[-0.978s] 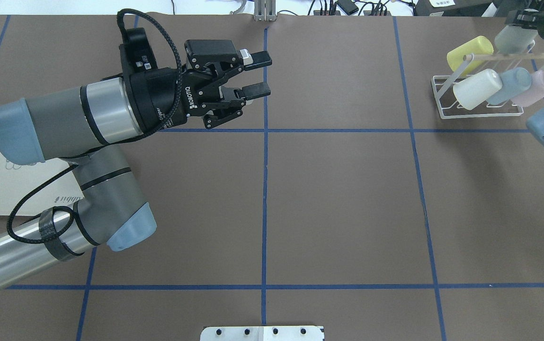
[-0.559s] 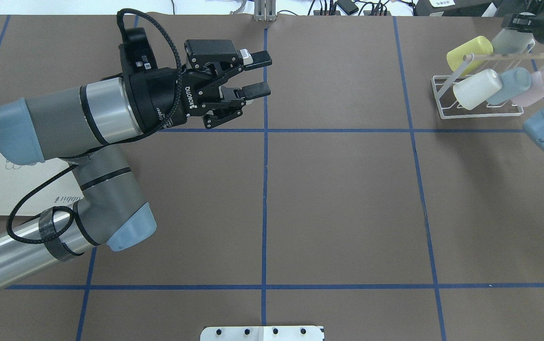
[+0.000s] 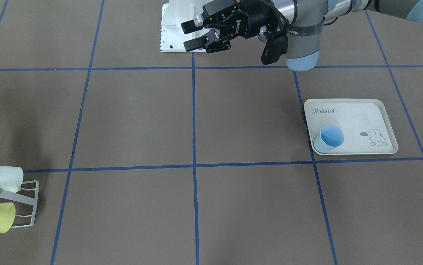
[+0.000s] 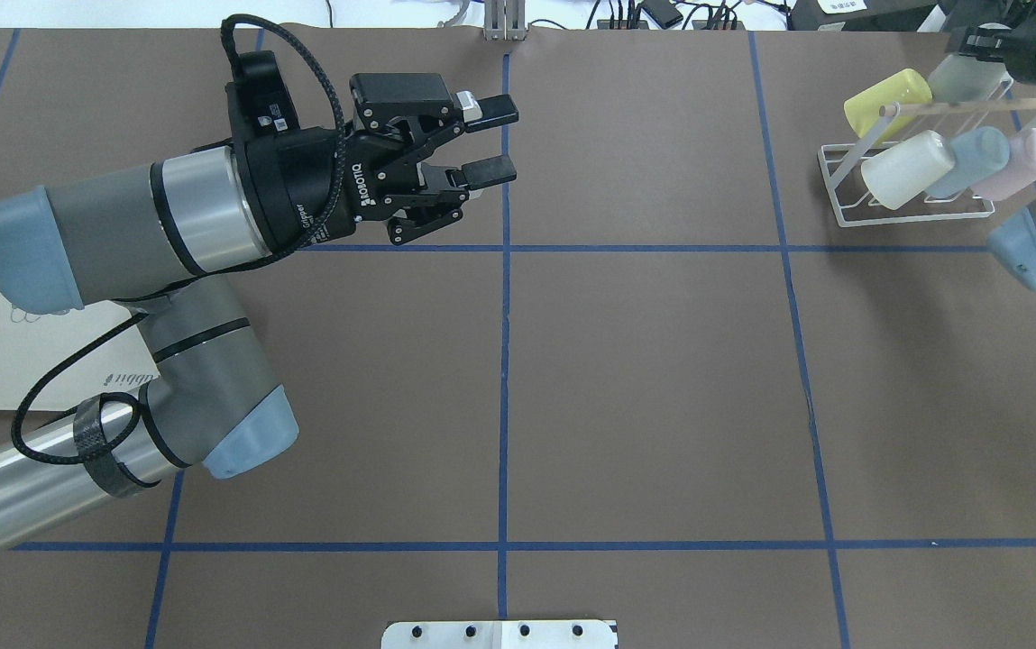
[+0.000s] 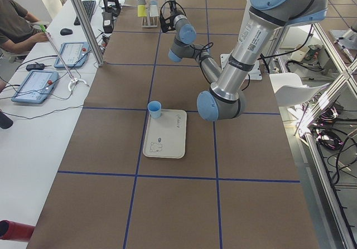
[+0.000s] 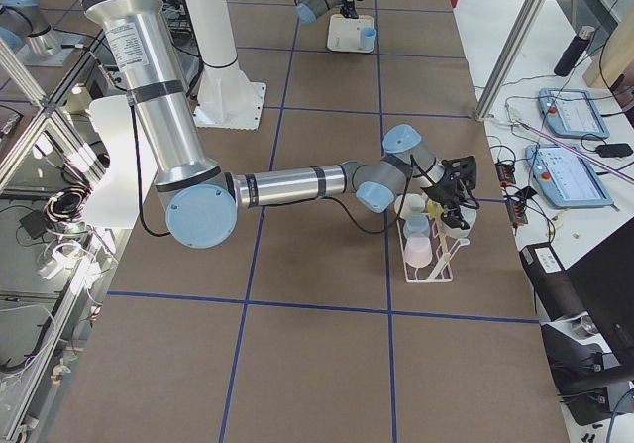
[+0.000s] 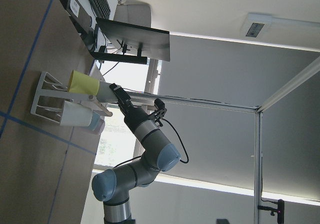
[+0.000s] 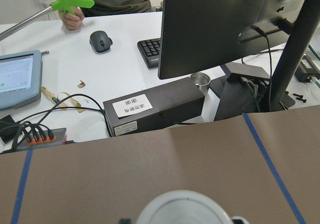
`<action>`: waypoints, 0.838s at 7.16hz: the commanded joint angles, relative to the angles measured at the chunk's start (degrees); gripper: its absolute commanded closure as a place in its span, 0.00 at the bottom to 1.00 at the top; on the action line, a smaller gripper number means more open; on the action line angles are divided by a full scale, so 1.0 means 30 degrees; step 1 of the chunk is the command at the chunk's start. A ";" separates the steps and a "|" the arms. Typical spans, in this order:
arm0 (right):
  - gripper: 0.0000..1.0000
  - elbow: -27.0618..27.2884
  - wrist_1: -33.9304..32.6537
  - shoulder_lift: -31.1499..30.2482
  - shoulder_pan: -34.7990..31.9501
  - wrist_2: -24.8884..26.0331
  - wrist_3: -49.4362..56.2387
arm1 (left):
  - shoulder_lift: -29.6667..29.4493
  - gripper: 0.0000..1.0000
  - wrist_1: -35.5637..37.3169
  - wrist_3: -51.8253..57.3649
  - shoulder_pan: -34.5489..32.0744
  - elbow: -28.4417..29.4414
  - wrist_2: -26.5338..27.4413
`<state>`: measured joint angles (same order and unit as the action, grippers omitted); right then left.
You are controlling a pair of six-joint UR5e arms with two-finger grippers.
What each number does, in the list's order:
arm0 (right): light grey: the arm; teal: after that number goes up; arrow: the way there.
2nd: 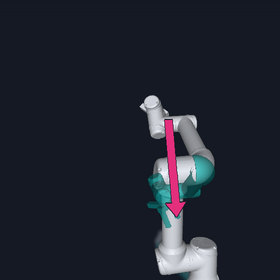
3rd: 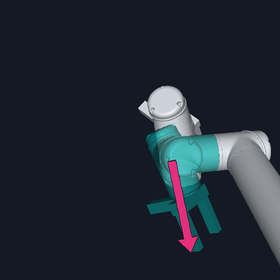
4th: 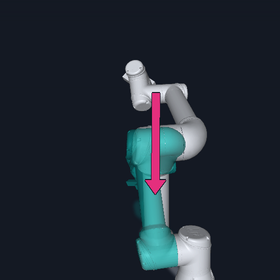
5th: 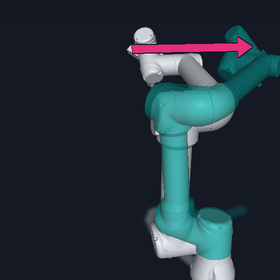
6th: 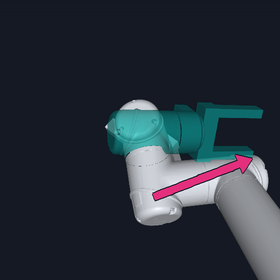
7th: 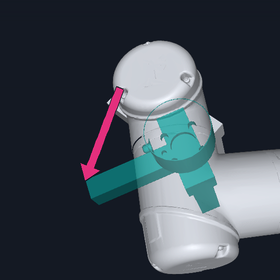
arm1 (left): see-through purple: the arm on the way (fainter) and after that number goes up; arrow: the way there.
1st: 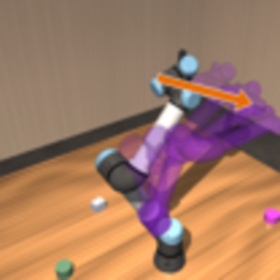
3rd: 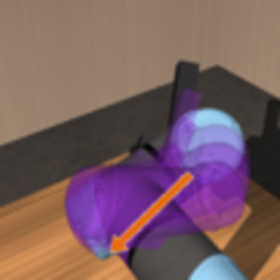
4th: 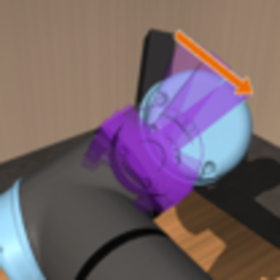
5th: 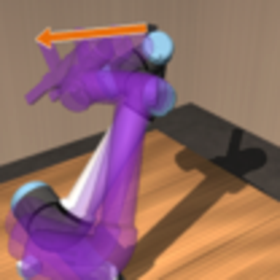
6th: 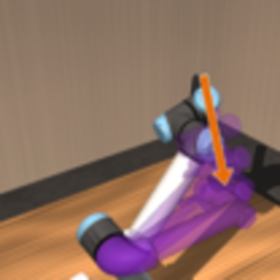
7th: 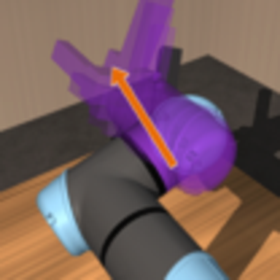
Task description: Transfer IKEA cup to right arm and place on rack
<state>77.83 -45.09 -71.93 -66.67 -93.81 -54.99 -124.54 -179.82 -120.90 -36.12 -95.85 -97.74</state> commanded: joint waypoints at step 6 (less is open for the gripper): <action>1.00 -0.0103 -0.0175 0.0360 0.0632 0.0949 0.0050 | -0.0001 0.38 0.0000 0.0015 0.0030 0.0016 0.0000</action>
<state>77.48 -45.39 -71.34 -64.85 -90.76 -54.77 -124.54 -179.82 -120.87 -36.04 -95.80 -97.74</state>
